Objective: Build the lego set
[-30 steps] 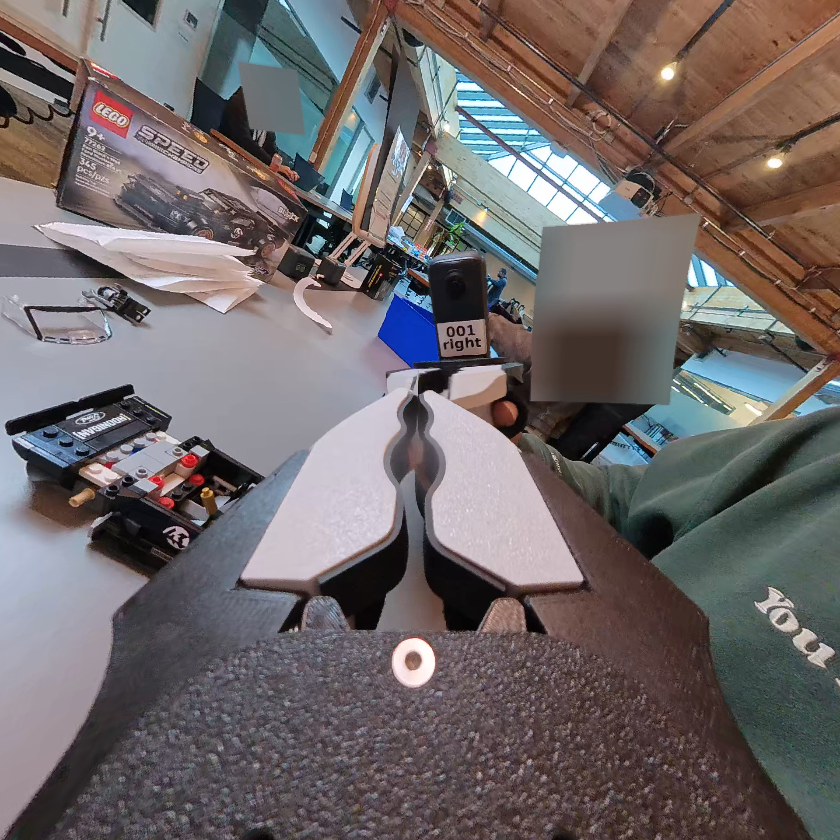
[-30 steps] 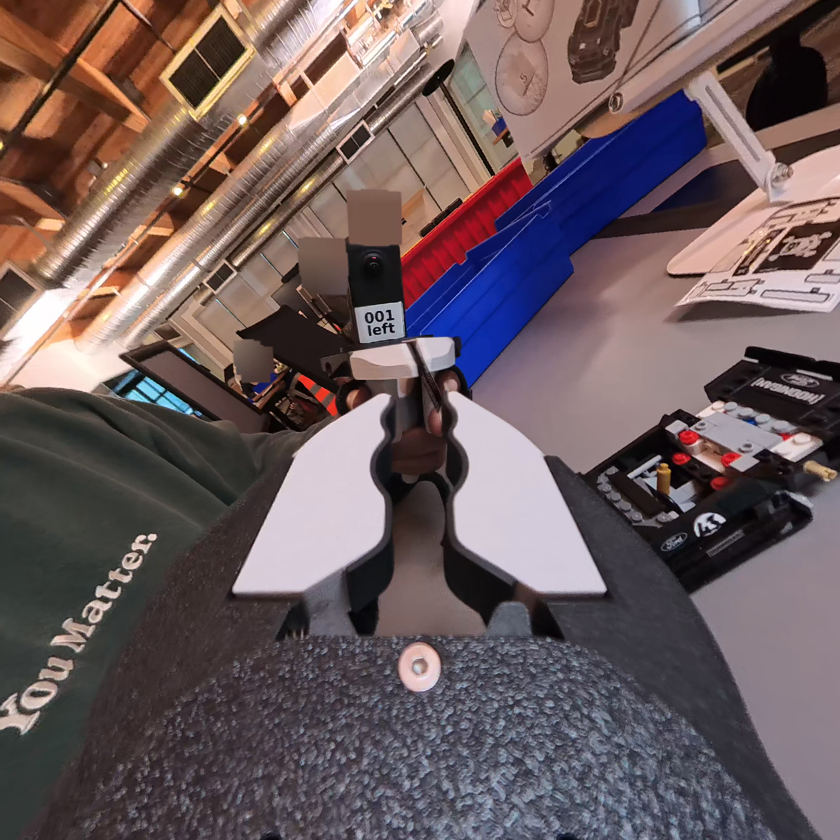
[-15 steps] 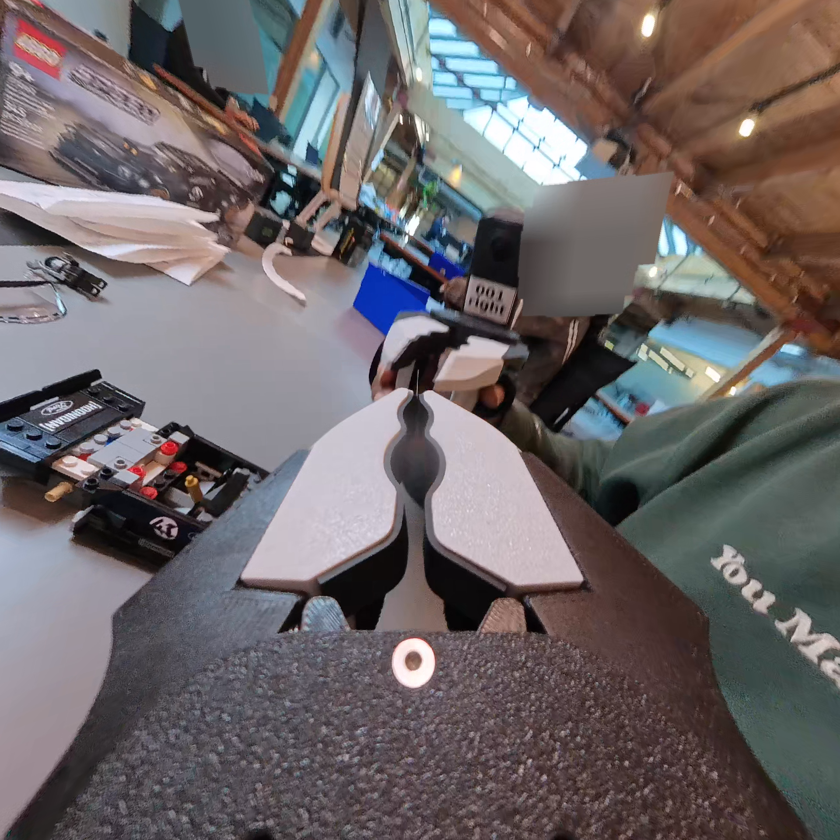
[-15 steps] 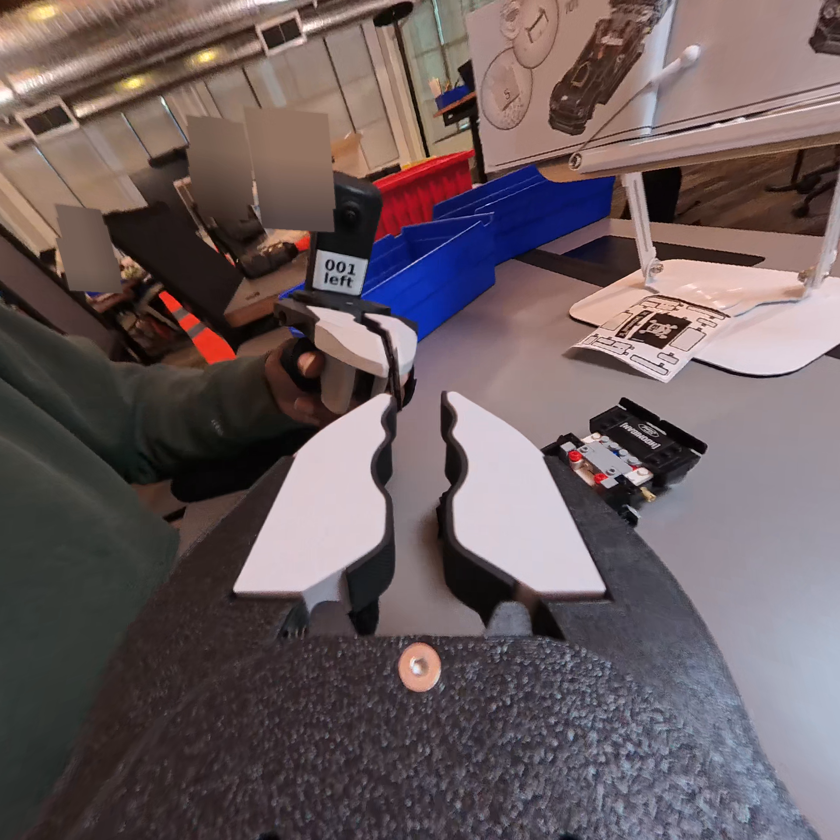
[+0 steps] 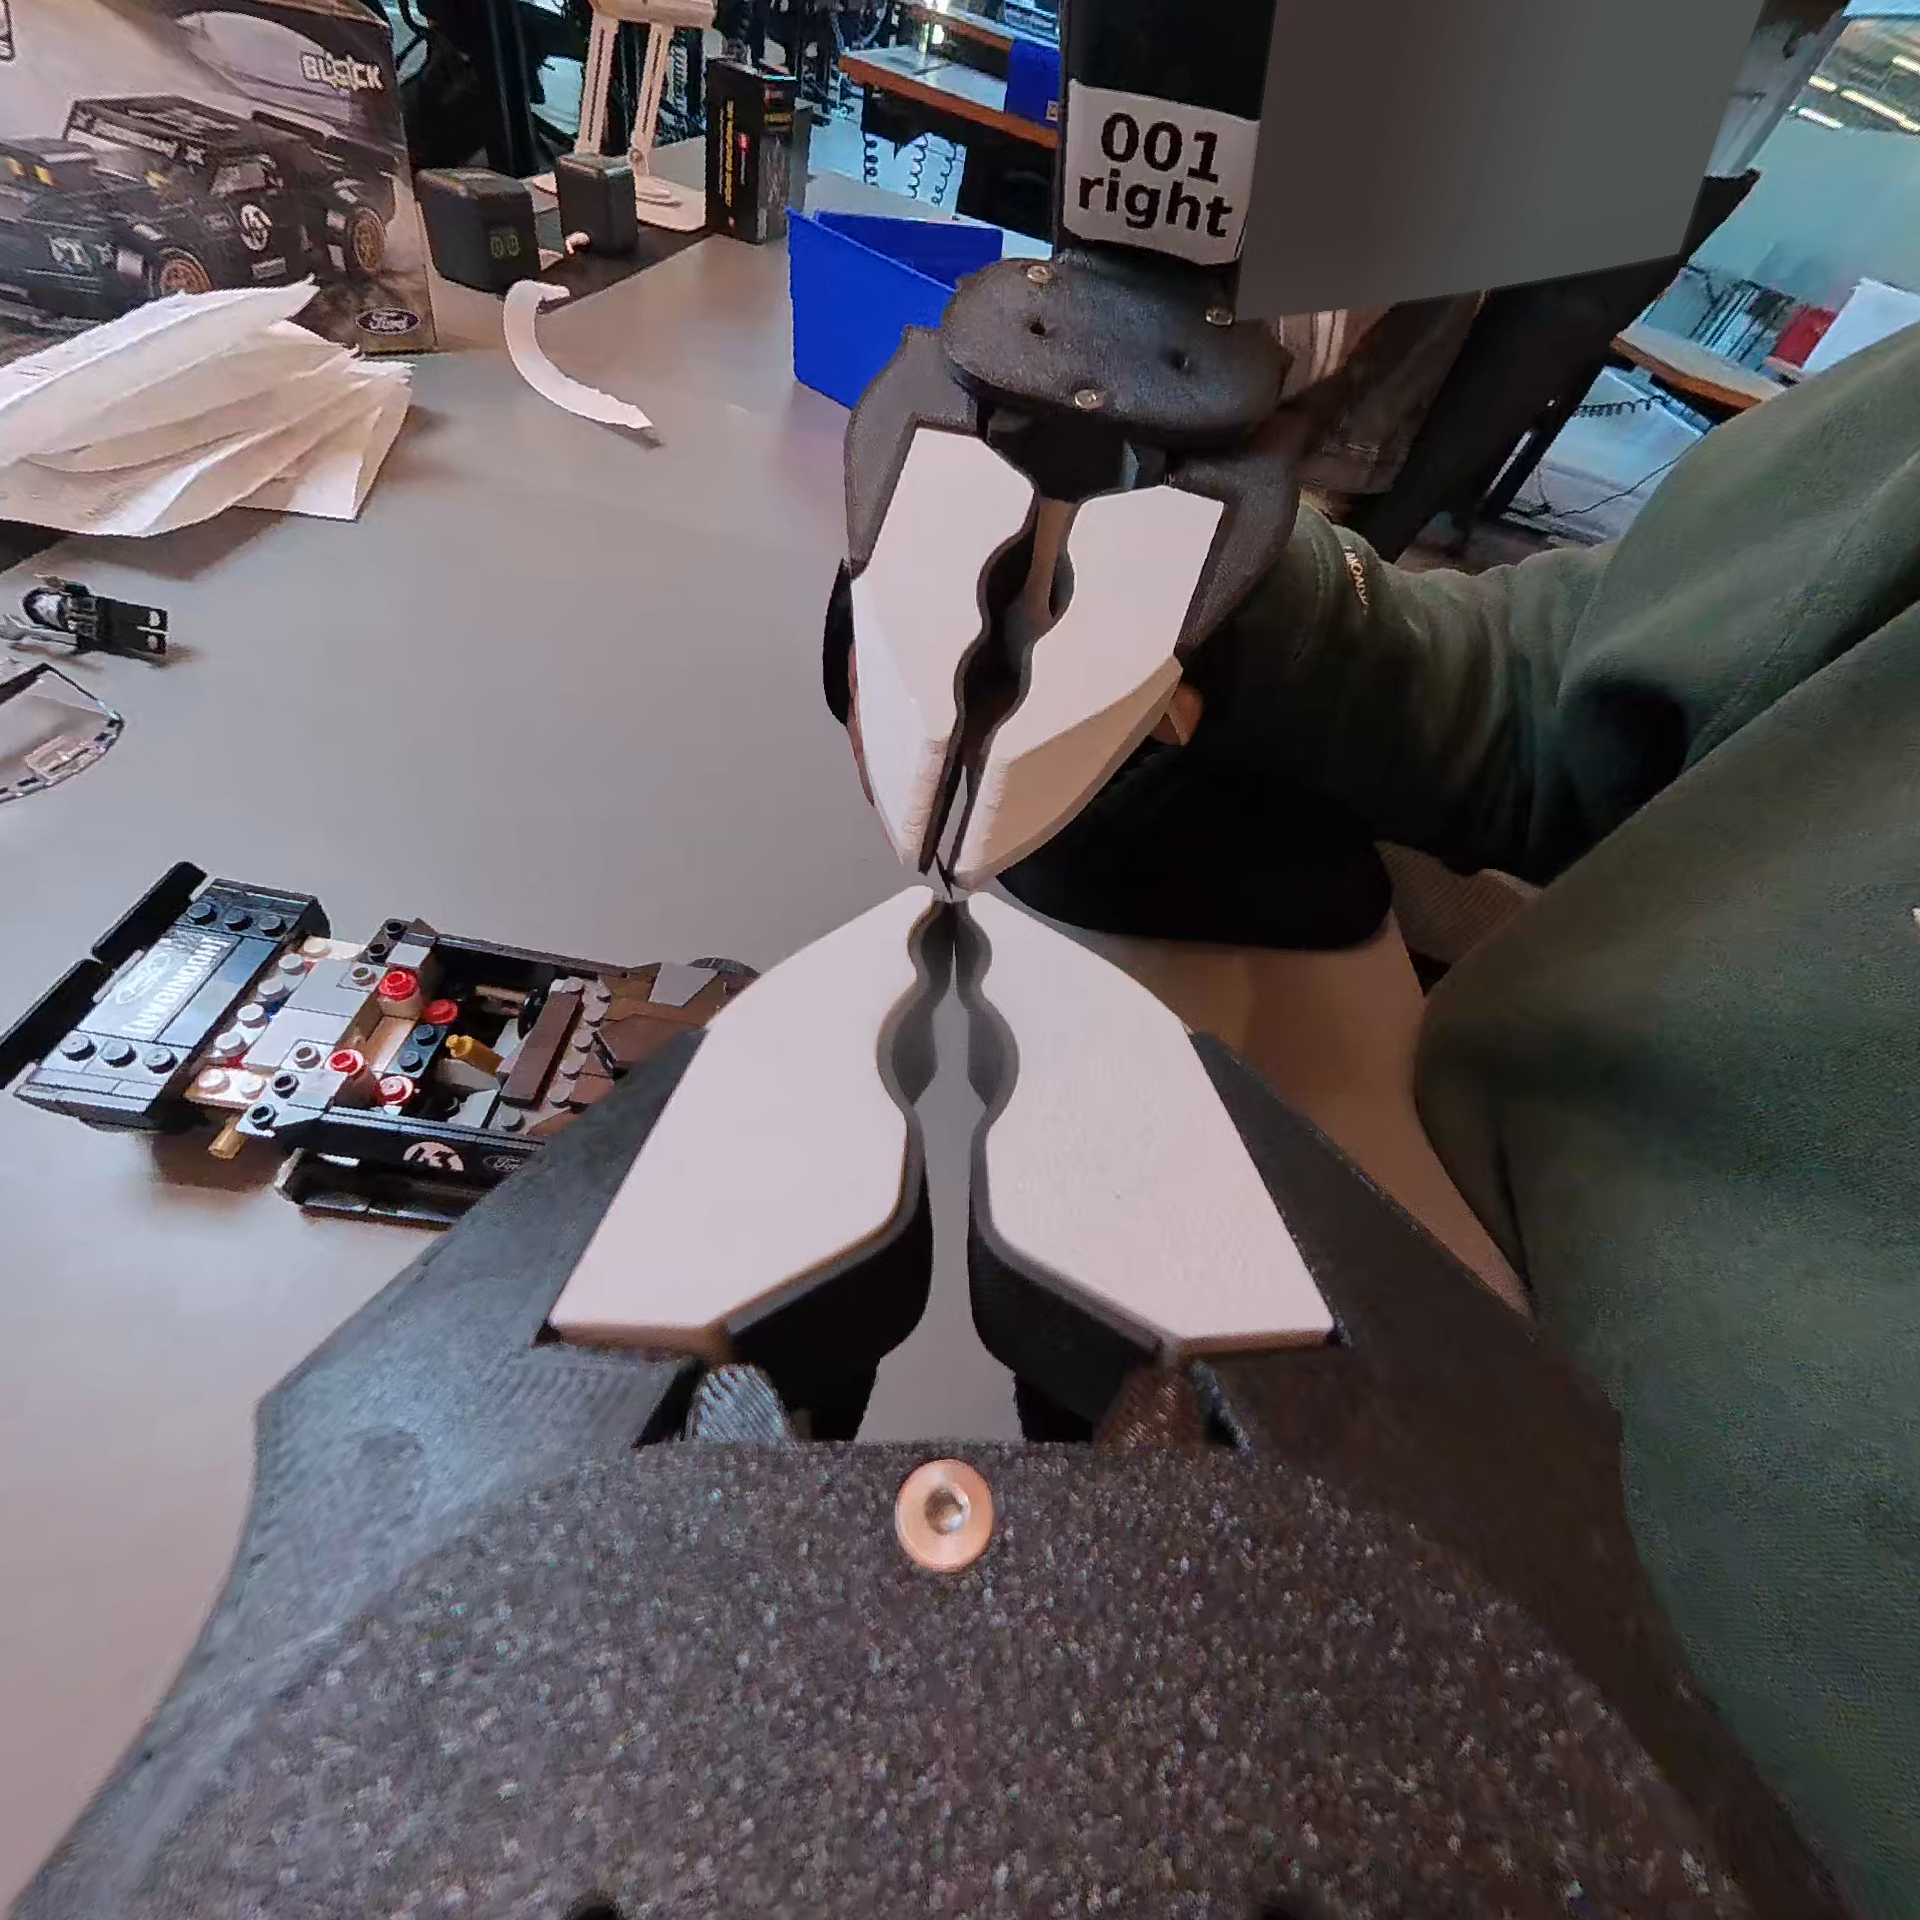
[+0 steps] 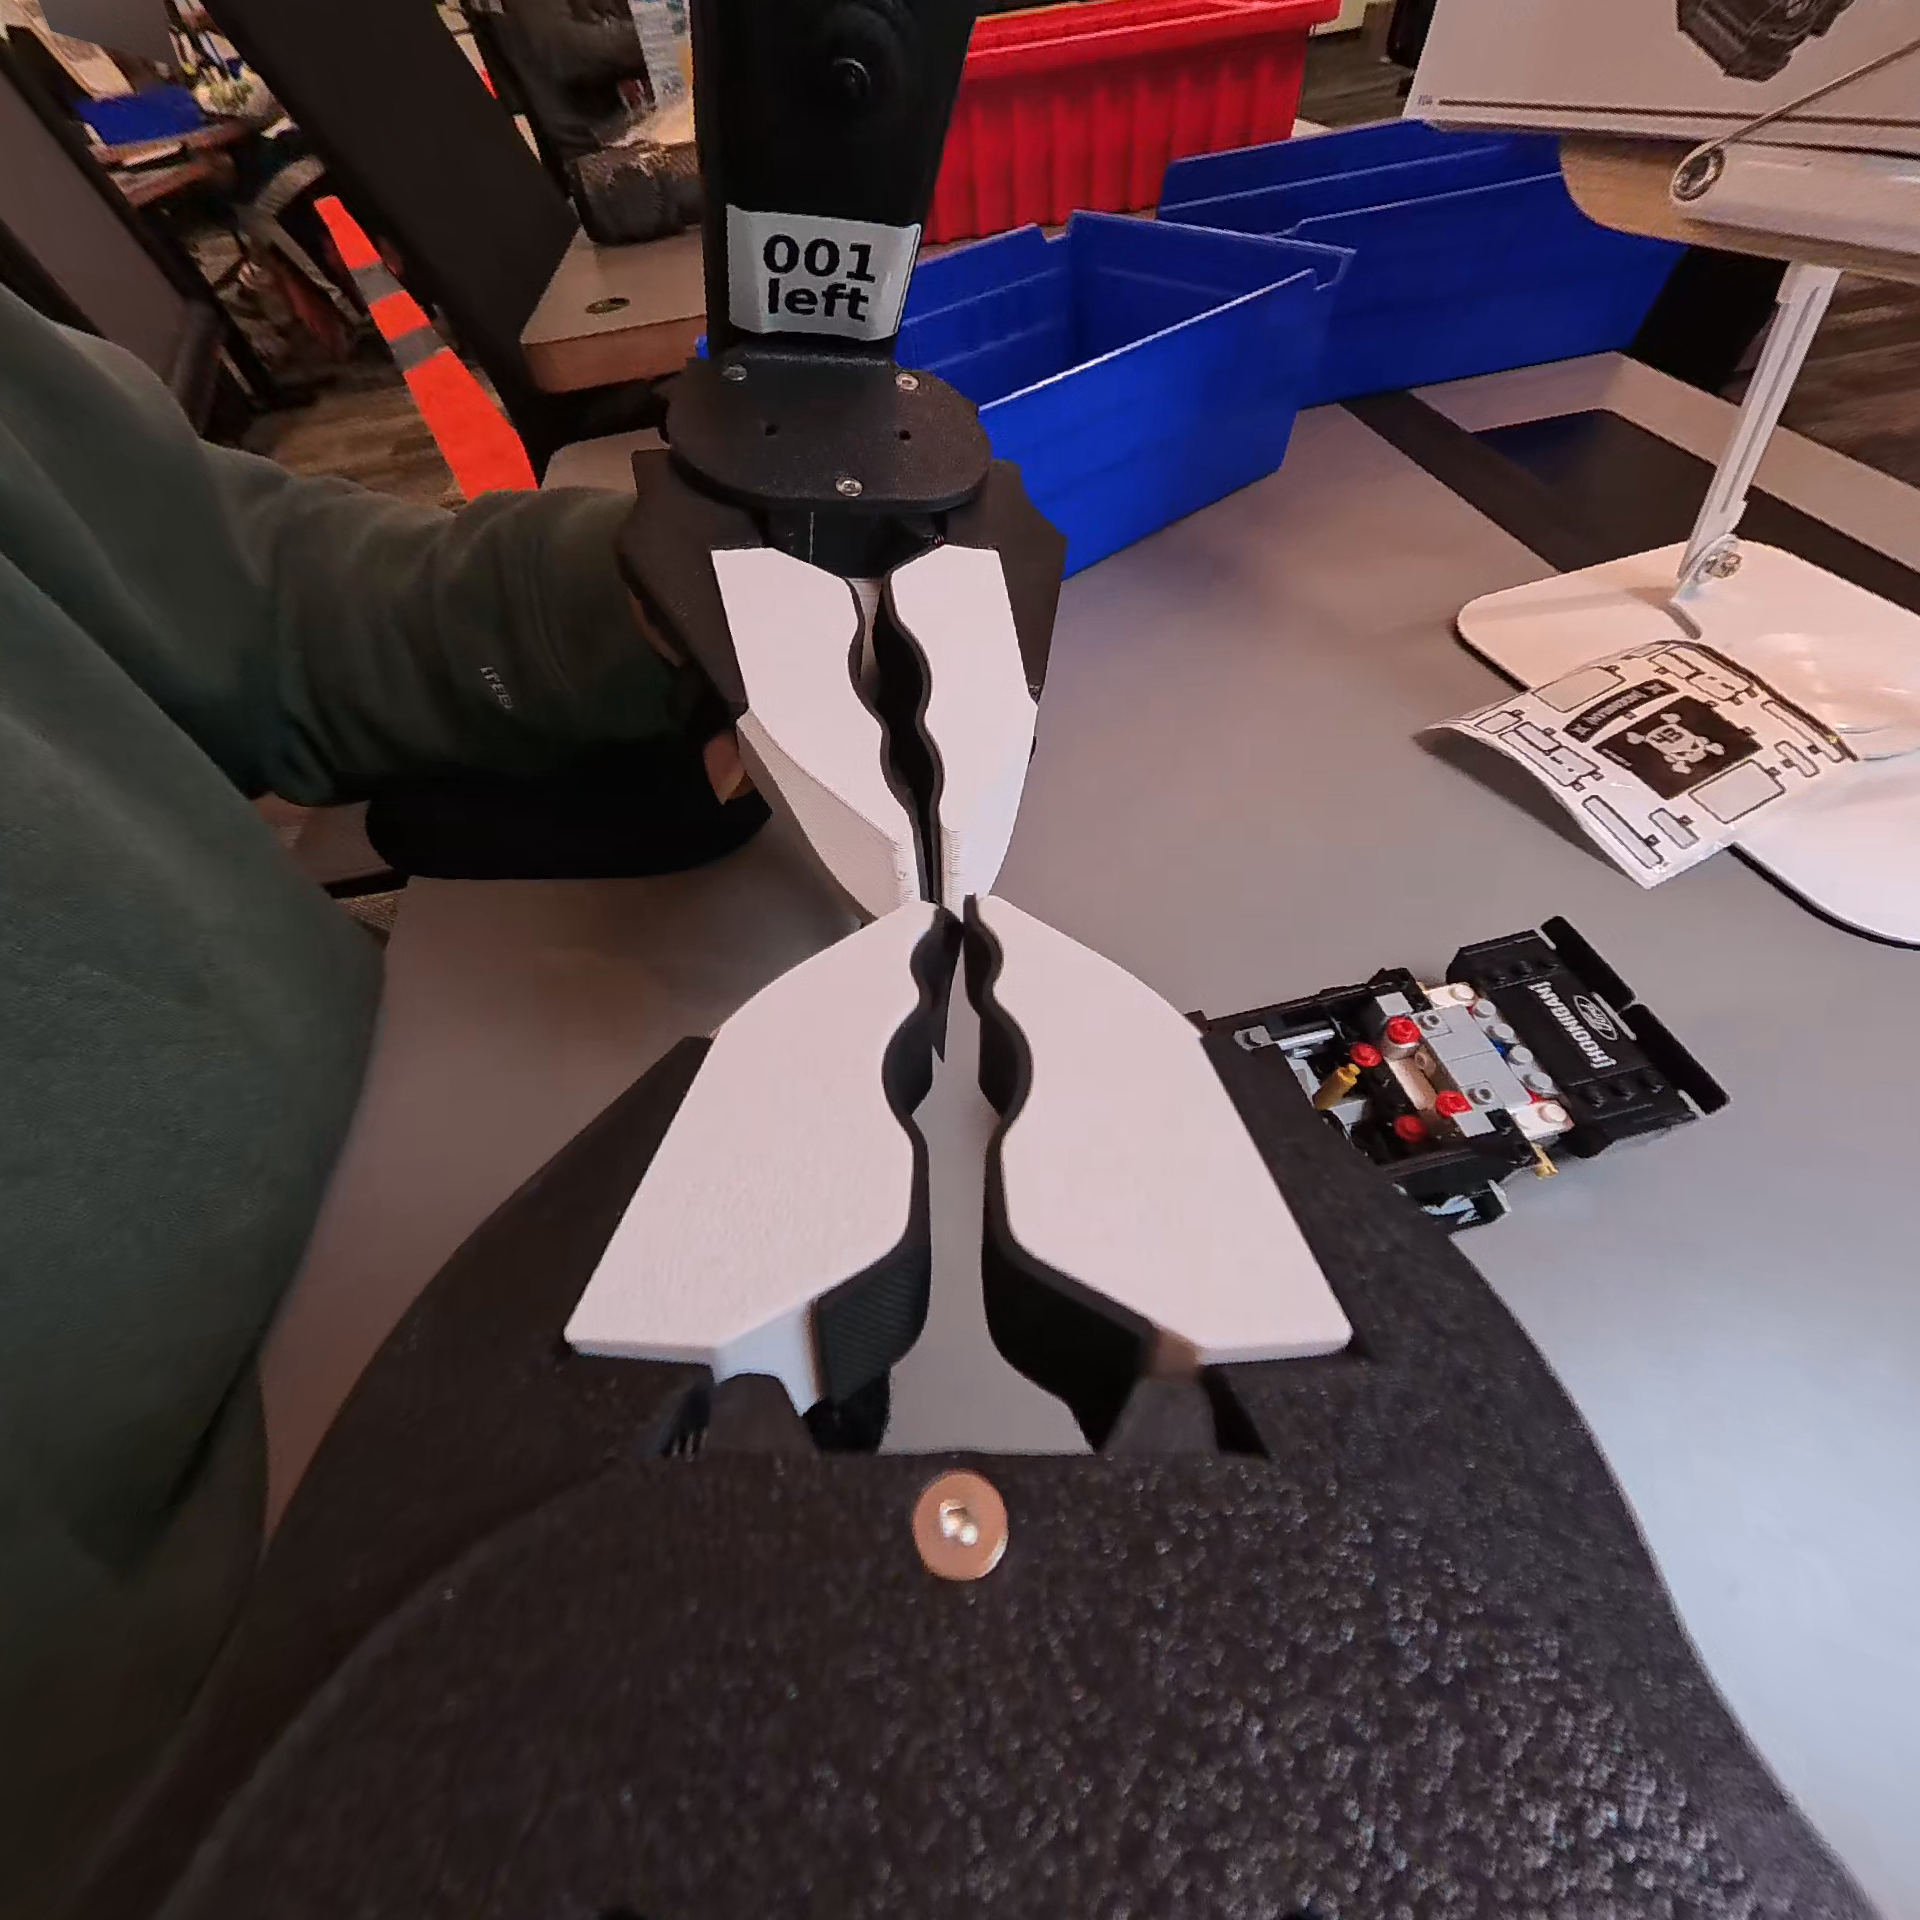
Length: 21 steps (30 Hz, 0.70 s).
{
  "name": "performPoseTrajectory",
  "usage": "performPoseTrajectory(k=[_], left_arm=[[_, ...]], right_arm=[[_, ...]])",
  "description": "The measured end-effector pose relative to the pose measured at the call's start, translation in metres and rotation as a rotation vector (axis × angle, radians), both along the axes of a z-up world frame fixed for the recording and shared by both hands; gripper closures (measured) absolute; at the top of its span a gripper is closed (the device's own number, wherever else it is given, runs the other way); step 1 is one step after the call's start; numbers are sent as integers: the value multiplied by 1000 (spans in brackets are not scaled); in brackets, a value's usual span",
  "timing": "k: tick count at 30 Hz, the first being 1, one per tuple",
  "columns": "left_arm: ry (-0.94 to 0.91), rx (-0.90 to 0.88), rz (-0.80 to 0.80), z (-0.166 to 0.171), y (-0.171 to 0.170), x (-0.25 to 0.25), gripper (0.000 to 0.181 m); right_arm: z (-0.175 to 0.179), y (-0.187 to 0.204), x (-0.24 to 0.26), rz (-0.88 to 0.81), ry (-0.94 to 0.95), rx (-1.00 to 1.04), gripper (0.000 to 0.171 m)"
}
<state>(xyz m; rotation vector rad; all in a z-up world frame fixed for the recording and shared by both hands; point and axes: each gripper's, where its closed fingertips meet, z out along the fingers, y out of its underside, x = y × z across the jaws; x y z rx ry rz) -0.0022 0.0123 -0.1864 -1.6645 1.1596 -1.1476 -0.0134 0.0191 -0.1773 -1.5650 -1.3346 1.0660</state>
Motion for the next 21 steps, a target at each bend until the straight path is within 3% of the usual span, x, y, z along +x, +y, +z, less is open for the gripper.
performPoseTrajectory(k=[9, 14, 18, 21], left_arm=[[-19, 9, 18, 3, 3, -2, 180], [-167, -2, 24, 22, 5, 0, 151], [-245, -5, 38, 34, 7, -3, 150], [-308, -51, 62, 42, 12, -8, 133]], right_arm=[[4, 0, 0, 4, 35, -26, 171], [17, 9, 0, -52, 173, -101, 171], [24, 8, -1, -49, 270, -174, 171], [28, 4, -1, -32, 290, -160, 171]])
